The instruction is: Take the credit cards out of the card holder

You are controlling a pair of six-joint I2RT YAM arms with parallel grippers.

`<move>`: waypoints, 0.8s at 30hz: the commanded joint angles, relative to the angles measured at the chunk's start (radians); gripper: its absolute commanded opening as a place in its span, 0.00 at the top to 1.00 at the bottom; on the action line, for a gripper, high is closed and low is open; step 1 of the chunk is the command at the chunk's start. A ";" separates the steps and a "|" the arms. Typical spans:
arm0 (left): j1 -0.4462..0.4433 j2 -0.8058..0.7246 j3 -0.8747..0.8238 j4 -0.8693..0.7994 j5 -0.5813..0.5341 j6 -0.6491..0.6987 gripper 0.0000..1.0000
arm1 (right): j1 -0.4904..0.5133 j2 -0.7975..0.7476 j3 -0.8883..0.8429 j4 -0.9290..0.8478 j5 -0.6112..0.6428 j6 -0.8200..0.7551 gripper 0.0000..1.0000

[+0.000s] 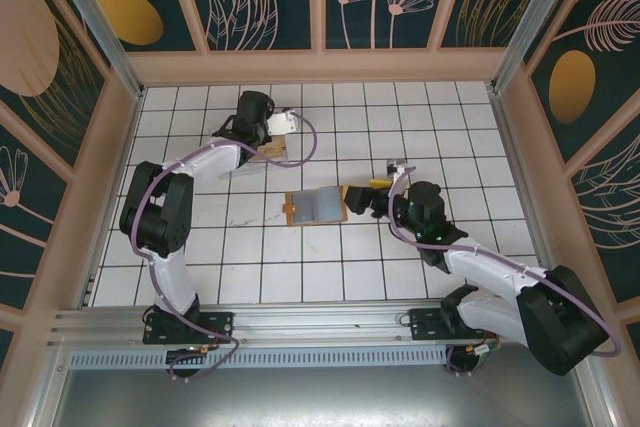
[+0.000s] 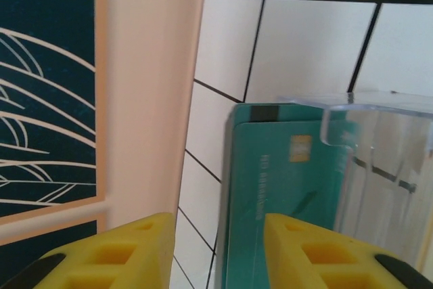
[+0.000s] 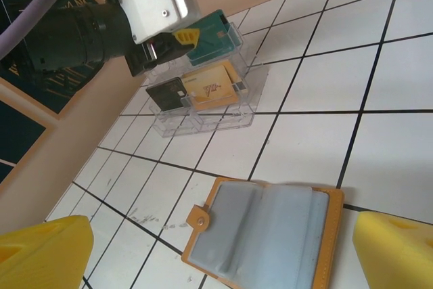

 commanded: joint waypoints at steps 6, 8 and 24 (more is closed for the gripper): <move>0.012 -0.062 0.017 0.035 0.031 -0.134 0.57 | -0.007 0.018 0.036 -0.004 -0.030 0.004 0.01; 0.012 -0.110 0.003 0.045 0.049 -0.216 0.57 | -0.007 0.020 0.036 -0.004 -0.029 0.006 0.01; 0.011 -0.495 -0.131 -0.203 -0.113 -1.278 0.01 | 0.036 0.136 0.109 -0.088 -0.002 -0.020 0.01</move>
